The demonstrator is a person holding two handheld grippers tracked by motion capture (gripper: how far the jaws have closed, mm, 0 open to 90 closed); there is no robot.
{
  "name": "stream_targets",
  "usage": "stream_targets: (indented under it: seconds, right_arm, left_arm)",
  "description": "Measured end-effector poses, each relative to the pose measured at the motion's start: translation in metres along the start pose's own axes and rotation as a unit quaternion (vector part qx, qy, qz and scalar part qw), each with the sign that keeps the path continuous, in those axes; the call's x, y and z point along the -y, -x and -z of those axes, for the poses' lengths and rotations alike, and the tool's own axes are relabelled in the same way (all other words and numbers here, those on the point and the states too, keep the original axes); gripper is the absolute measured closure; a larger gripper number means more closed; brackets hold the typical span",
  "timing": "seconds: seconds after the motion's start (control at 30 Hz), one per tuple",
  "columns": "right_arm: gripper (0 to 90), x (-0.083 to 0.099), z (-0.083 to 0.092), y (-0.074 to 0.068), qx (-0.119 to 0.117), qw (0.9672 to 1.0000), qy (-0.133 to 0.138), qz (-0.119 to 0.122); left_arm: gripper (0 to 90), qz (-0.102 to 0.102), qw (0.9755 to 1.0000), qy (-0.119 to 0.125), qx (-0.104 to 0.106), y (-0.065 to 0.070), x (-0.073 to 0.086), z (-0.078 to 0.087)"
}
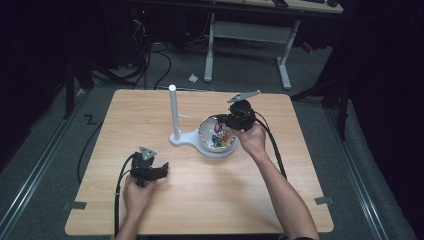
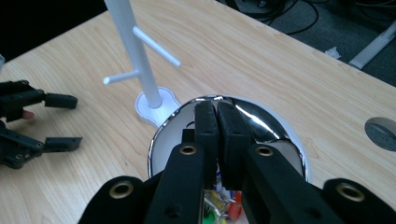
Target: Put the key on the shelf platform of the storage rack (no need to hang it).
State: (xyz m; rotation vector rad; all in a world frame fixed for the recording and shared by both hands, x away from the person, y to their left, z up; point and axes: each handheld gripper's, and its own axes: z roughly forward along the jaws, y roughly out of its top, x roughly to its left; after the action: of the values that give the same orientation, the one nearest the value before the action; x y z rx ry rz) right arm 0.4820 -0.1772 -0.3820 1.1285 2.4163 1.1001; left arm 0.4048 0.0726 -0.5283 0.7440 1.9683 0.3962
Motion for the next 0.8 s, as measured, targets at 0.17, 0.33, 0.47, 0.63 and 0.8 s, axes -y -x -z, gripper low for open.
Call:
stream_targets:
  seconds: [0.17,0.33,0.47,0.63,0.8]
  right_arm:
    - [88.0,0.007,-0.004,0.002,-0.001,1.0000,-0.004,-0.007]
    - [87.8,0.015,-0.007,0.008,-0.003,0.9998,-0.003,-0.021]
    - [87.7,0.018,-0.007,0.010,0.006,0.9998,-0.008,-0.019]
    - [87.8,0.031,-0.010,0.018,0.010,0.9993,-0.017,-0.032]
    - [87.6,0.043,-0.017,0.023,0.011,0.9986,-0.038,-0.036]
  left_arm:
    - [22.4,-0.001,1.0000,0.000,0.000,0.000,0.000,0.000]
    - [22.4,-0.002,1.0000,0.000,0.001,0.000,0.000,0.000]
    - [22.4,-0.001,1.0000,0.000,0.000,0.000,0.000,0.000]
    - [22.4,-0.001,1.0000,0.000,0.000,0.000,0.000,0.000]
    - [22.4,-0.001,1.0000,0.001,0.000,0.000,0.000,0.000]
